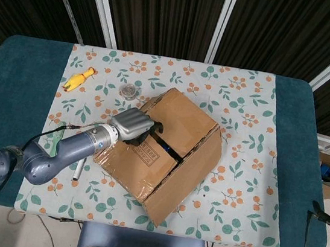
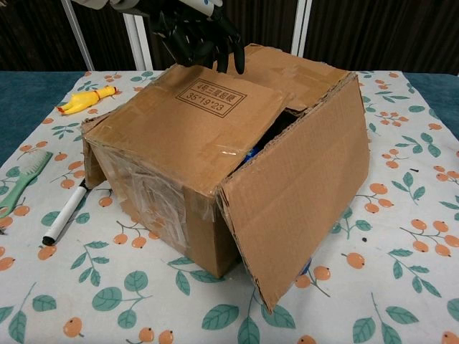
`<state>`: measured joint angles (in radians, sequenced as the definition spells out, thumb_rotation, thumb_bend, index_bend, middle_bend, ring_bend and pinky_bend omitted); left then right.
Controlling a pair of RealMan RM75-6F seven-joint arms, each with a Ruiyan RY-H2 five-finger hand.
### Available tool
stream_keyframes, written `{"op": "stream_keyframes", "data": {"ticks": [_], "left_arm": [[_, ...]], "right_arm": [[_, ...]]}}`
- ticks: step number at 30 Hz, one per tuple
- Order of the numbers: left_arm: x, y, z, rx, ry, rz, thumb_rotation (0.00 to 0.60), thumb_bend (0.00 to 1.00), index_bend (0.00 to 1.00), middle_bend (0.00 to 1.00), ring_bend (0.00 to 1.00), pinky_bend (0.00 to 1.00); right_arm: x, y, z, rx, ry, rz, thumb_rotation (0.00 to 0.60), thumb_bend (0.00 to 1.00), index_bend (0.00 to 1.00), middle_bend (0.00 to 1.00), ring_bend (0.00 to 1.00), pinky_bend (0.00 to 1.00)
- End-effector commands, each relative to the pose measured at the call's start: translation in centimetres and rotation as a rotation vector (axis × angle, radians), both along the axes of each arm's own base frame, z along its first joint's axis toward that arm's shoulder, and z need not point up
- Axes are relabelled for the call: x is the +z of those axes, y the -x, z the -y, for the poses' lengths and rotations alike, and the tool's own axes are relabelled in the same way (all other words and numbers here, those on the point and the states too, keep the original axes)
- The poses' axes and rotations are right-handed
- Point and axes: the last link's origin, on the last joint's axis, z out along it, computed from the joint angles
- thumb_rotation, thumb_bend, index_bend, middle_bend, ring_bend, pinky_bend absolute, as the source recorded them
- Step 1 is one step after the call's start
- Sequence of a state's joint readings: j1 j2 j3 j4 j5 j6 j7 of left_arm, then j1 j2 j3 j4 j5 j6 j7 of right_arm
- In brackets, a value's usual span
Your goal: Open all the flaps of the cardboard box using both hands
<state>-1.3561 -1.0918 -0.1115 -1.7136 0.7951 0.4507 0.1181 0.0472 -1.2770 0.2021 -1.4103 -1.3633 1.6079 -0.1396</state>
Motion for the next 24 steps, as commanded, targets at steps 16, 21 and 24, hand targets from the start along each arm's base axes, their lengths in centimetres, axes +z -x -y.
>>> {"op": "stream_keyframes", "data": {"ticks": [16, 21, 24], "left_arm": [[3.2, -0.9, 0.9, 0.072, 0.077, 0.069, 0.6, 0.8, 0.25, 0.39, 0.32, 0.38], [4.1, -1.5, 1.3, 0.102, 0.106, 0.117, 0.6, 0.8, 0.25, 0.39, 0.33, 0.39], [4.6, -1.7, 1.4, 0.097, 0.111, 0.121, 0.6, 0.8, 0.25, 0.39, 0.33, 0.39]], "right_arm": [[-0.1, -0.1, 0.0, 0.0, 0.002, 0.0, 0.6, 0.0, 0.0, 0.04, 0.08, 0.15], [-0.2, -0.1, 0.0, 0.002, 0.002, -0.001, 0.6, 0.0, 0.0, 0.04, 0.08, 0.15], [-0.1, -0.2, 0.0, 0.004, 0.004, 0.001, 0.6, 0.0, 0.0, 0.04, 0.08, 0.15]]}}
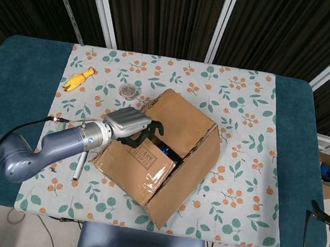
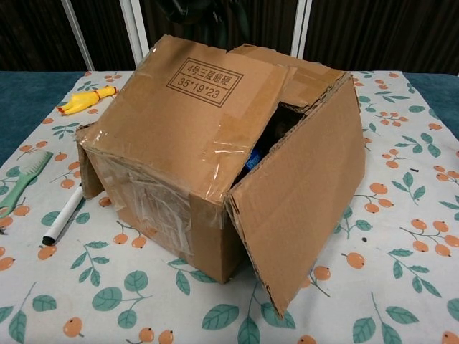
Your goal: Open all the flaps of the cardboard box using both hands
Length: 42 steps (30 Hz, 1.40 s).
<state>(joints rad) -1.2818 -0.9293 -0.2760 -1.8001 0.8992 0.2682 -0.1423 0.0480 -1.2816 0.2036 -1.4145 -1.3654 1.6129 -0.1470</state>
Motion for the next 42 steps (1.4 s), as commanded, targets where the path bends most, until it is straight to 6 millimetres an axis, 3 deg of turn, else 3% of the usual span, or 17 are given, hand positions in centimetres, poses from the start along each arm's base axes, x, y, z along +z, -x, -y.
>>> {"op": "stream_keyframes", "data": {"ticks": [1, 33, 42], "left_arm": [[0.6, -0.1, 0.3, -0.004, 0.009, -0.001, 0.6, 0.8, 0.25, 0.39, 0.33, 0.39], [4.8, -0.8, 2.8, 0.131, 0.213, 0.099, 0.6, 0.8, 0.25, 0.39, 0.34, 0.42], [6.2, 0.0, 4.0, 0.135, 0.331, 0.072, 0.6, 0.8, 0.24, 0.4, 0.34, 0.43]], "right_arm": [[0.0, 0.0, 0.0, 0.0, 0.0, 0.002, 0.6, 0.0, 0.0, 0.04, 0.08, 0.15], [-0.1, 0.3, 0.2, -0.018, 0.004, 0.004, 0.6, 0.0, 0.0, 0.04, 0.08, 0.15], [0.0, 0.4, 0.3, -0.024, 0.01, 0.009, 0.6, 0.0, 0.0, 0.04, 0.08, 0.15]]}}
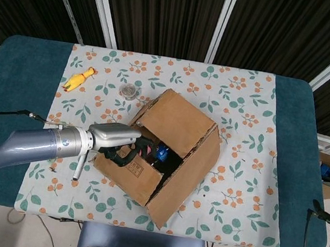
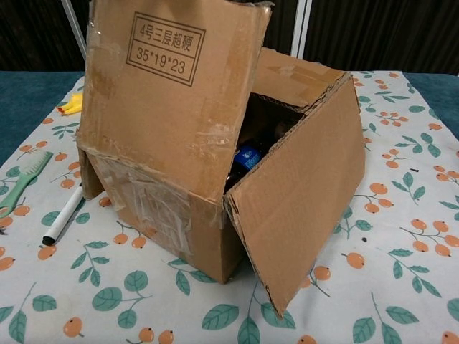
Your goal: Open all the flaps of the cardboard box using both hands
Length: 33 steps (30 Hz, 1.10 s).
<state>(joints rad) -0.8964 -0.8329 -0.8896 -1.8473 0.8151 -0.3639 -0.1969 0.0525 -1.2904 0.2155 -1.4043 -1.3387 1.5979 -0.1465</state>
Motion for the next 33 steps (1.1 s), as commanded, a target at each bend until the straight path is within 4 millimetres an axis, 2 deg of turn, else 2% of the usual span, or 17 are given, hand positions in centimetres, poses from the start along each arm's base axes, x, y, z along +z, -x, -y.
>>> {"op": "stream_keyframes", "data": {"ticks": [1, 16, 23, 33], "left_arm": [[0.9, 0.5, 0.4, -0.003, 0.048, 0.003, 0.6, 0.8, 0.24, 0.4, 0.34, 0.43], [2.6, 2.8, 1.8, 0.017, 0.192, 0.012, 0.6, 0.8, 0.24, 0.4, 0.34, 0.43], [3.3, 3.3, 2.5, 0.034, 0.257, 0.029, 0.6, 0.8, 0.23, 0.4, 0.34, 0.44], [2.5, 5.5, 3.3, 0.044, 0.308, -0.109, 0.6, 0.8, 0.22, 0.4, 0.34, 0.45]], "right_arm": [[0.0, 0.0, 0.0, -0.001, 0.0, 0.001, 0.6, 0.0, 0.0, 0.04, 0.08, 0.15], [0.1, 0.3, 0.1, -0.014, 0.006, 0.009, 0.6, 0.0, 0.0, 0.04, 0.08, 0.15], [0.0, 0.4, 0.2, -0.019, 0.001, 0.012, 0.6, 0.0, 0.0, 0.04, 0.08, 0.15], [0.1, 0.5, 0.3, -0.019, 0.004, 0.014, 0.6, 0.0, 0.0, 0.04, 0.08, 0.15]]}}
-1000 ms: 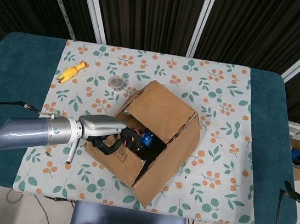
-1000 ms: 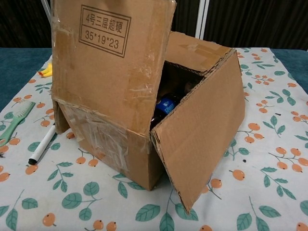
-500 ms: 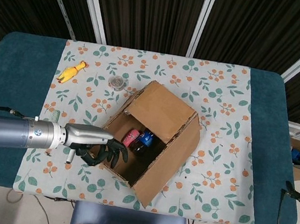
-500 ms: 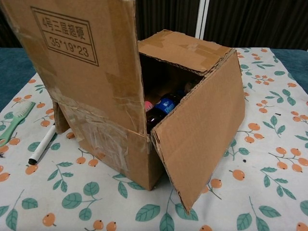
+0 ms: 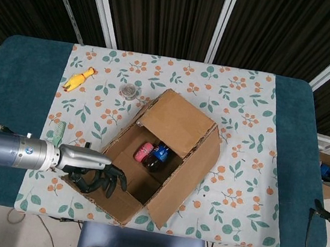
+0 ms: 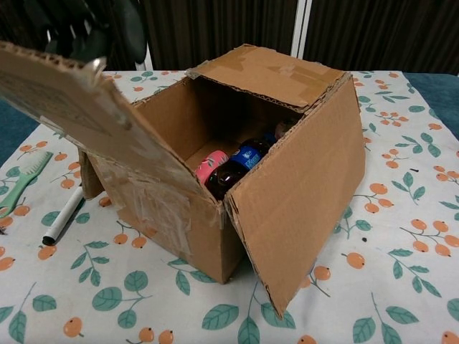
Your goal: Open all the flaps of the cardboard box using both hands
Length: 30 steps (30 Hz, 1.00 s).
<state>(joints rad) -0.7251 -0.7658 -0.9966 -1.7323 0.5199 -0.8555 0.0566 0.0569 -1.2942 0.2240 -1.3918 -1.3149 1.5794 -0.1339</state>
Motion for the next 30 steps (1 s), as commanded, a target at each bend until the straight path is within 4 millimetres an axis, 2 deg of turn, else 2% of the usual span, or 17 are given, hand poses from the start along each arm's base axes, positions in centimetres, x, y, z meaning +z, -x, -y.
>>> {"op": "stream_keyframes", "data": {"ticks": [1, 11, 15, 20, 23, 27, 30], "left_arm": [[-0.6, 0.9, 0.2, -0.007, 0.009, -0.057, 0.6, 0.8, 0.22, 0.4, 0.34, 0.45], [-2.0, 2.8, 0.8, -0.003, 0.032, -0.121, 0.6, 0.8, 0.22, 0.4, 0.34, 0.45], [-2.1, 2.8, 0.3, -0.015, -0.022, -0.104, 0.6, 0.8, 0.22, 0.38, 0.31, 0.38], [-2.2, 2.6, -0.6, -0.144, -0.247, -0.077, 0.6, 0.79, 0.23, 0.34, 0.26, 0.29], [-2.3, 3.0, -1.0, -0.29, -0.479, -0.095, 0.6, 0.79, 0.23, 0.31, 0.23, 0.26], [-2.9, 4.6, -0.5, -0.443, -0.757, -0.141, 0.6, 0.73, 0.21, 0.23, 0.14, 0.15], [-3.1, 6.0, 0.1, -0.46, -0.893, -0.152, 0.6, 0.69, 0.21, 0.21, 0.11, 0.12]], "right_arm": [[0.0, 0.0, 0.0, 0.001, -0.001, 0.001, 0.6, 0.0, 0.0, 0.04, 0.08, 0.15], [0.0, 0.0, 0.0, 0.0, -0.001, 0.001, 0.6, 0.0, 0.0, 0.04, 0.08, 0.15], [-0.1, 0.0, 0.0, -0.003, -0.008, -0.001, 0.6, 0.0, 0.0, 0.04, 0.08, 0.15], [-0.2, 0.0, 0.0, -0.003, -0.01, -0.005, 0.6, 0.0, 0.0, 0.04, 0.08, 0.15], [-0.3, 0.0, 0.0, -0.002, -0.019, -0.005, 0.6, 0.0, 0.0, 0.04, 0.08, 0.15], [-0.6, 0.0, 0.1, 0.002, -0.037, 0.001, 0.6, 0.0, 0.0, 0.04, 0.08, 0.15], [-0.8, 0.1, 0.2, 0.003, -0.055, 0.009, 0.6, 0.0, 0.0, 0.04, 0.08, 0.15]]}}
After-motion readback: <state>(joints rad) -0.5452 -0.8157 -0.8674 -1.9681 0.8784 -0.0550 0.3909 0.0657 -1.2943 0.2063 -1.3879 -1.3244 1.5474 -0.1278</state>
